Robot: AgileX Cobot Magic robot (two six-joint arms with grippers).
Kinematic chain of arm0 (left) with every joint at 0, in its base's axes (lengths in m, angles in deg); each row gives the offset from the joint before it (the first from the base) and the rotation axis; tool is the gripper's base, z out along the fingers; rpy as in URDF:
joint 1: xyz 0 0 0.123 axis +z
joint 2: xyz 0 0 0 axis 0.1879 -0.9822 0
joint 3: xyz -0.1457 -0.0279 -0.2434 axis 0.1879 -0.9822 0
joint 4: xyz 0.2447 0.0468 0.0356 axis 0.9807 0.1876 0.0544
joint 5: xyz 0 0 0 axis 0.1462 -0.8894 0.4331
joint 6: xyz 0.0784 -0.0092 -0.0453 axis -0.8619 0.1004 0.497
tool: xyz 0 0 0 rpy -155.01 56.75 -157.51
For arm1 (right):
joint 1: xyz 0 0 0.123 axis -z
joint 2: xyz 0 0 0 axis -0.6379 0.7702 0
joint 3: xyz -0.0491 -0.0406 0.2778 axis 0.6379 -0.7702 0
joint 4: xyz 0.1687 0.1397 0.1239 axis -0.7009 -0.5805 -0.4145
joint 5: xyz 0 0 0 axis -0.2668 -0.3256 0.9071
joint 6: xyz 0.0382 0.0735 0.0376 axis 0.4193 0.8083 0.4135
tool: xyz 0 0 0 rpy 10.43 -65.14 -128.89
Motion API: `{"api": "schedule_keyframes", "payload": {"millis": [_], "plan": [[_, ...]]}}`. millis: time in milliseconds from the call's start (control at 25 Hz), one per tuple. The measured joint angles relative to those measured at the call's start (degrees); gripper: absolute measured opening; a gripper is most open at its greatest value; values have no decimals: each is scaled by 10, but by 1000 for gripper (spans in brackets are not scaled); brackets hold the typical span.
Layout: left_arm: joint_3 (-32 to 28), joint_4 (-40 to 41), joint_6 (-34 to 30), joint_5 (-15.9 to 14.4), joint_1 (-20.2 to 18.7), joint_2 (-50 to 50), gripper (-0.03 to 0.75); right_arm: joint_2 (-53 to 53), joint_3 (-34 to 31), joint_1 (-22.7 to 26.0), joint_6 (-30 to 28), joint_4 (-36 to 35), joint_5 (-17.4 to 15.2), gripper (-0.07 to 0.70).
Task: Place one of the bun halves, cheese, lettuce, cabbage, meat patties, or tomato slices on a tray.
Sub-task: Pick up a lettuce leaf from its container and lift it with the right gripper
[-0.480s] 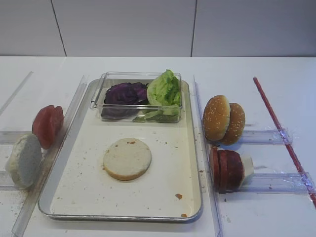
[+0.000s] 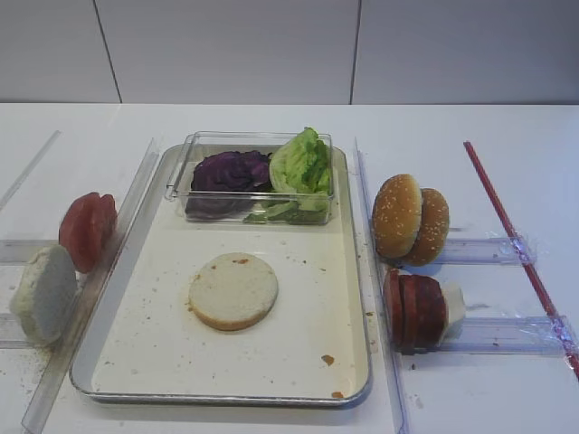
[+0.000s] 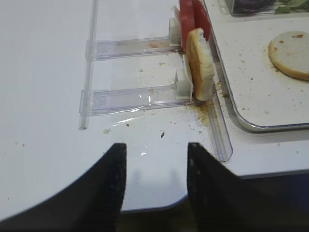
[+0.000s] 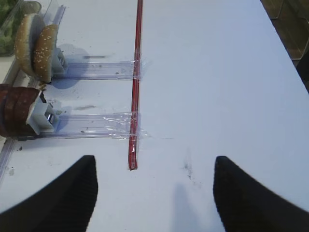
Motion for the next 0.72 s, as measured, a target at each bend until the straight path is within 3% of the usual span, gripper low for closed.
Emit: {"api": "schedule_keyframes", "payload": {"millis": [360, 720], "plan": [[0, 0, 0, 0, 0, 0, 287, 78, 5, 0, 0, -31, -1, 519], [0, 0, 0, 0, 0, 0, 287, 236, 112, 0, 0, -68, -9, 519]]}}
